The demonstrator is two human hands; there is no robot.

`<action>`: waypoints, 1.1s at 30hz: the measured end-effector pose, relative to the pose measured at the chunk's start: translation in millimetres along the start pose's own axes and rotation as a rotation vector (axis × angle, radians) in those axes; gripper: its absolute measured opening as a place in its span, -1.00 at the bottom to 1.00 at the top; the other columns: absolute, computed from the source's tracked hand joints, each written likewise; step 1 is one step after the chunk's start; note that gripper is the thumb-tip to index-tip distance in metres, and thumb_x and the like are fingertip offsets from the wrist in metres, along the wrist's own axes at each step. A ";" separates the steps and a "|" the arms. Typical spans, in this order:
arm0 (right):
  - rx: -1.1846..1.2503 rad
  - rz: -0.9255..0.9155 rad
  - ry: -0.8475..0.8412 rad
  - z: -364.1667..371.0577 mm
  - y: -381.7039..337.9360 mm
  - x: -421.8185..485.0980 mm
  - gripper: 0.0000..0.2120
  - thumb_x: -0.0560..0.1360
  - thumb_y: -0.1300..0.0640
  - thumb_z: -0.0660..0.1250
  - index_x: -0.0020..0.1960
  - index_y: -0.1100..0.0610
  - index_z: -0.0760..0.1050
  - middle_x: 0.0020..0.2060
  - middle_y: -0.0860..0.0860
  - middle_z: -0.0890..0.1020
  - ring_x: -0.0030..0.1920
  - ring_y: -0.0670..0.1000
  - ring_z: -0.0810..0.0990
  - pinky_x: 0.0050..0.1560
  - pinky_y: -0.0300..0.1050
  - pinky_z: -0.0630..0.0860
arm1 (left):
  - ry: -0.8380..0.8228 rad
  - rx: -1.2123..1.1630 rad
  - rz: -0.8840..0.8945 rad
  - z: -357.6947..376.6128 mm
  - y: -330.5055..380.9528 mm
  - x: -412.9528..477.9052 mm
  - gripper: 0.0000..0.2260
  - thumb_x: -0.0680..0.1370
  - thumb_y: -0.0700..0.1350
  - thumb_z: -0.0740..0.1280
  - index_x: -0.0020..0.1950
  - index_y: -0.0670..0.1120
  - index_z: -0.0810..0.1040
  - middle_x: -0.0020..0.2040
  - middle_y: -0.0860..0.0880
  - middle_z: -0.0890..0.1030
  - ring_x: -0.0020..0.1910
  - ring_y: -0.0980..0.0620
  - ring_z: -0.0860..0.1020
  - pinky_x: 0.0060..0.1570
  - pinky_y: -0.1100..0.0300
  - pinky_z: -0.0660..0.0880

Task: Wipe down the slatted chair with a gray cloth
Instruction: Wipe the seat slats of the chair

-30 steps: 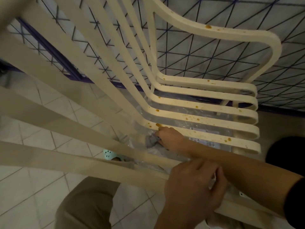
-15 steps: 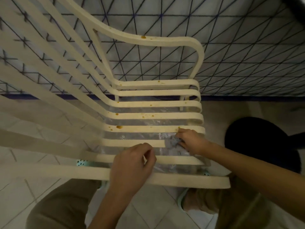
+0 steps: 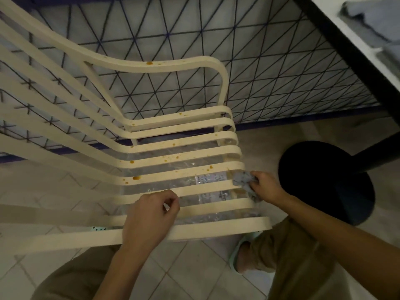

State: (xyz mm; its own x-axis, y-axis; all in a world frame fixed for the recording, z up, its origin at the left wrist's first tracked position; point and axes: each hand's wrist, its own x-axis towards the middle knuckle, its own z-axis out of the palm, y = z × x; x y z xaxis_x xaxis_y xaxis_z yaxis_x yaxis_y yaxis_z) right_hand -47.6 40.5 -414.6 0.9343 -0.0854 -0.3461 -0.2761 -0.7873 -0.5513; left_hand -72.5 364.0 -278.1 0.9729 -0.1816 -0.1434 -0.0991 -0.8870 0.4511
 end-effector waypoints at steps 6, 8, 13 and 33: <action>0.168 0.172 0.001 6.9 6.8 -0.2 -0.83 0.53 0.21 0.27 -0.07 0.27 0.60 -0.16 0.13 0.66 -0.15 0.06 0.61 -0.14 -0.14 0.50 | -0.105 -0.057 0.123 18.5 42.9 9.5 -0.89 0.54 -0.02 0.31 -0.14 0.11 0.61 -0.30 0.22 0.58 -0.33 0.22 0.55 -0.36 0.38 0.40; 0.124 0.062 0.026 7.7 10.1 -5.6 -0.90 0.46 0.26 0.31 -0.18 0.25 0.58 -0.25 0.09 0.62 -0.20 0.03 0.58 -0.17 -0.15 0.48 | -0.104 -0.057 0.146 21.6 50.4 8.5 -0.89 0.54 -0.02 0.30 -0.11 0.10 0.62 -0.29 0.22 0.60 -0.32 0.22 0.55 -0.31 0.29 0.47; 0.038 -0.078 0.050 7.6 8.8 -7.5 -0.87 0.39 0.33 0.36 -0.31 0.17 0.53 -0.36 -0.03 0.47 -0.29 -0.02 0.48 -0.34 -0.37 0.25 | -0.084 -0.090 0.161 22.4 48.3 9.9 -0.89 0.53 -0.06 0.33 -0.14 0.10 0.63 -0.30 0.22 0.61 -0.33 0.21 0.56 -0.29 0.17 0.53; 0.349 -0.115 0.009 -3.8 -2.2 41.2 -0.66 0.49 0.13 0.39 0.26 0.12 0.53 0.19 -0.07 0.46 0.14 -0.07 0.51 0.15 -0.28 0.45 | -0.062 -0.153 0.144 6.1 36.6 1.1 -0.90 0.51 -0.06 0.36 -0.14 0.15 0.60 -0.29 0.28 0.60 -0.28 0.26 0.57 -0.32 0.26 0.52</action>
State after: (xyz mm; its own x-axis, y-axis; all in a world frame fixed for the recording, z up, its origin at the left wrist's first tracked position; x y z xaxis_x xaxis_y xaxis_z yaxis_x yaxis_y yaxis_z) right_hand -7.6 36.3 -424.7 0.9652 -0.0148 -0.2609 -0.2279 -0.5362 -0.8127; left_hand -76.4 328.8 -267.1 0.9358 -0.3318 -0.1192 -0.1988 -0.7758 0.5988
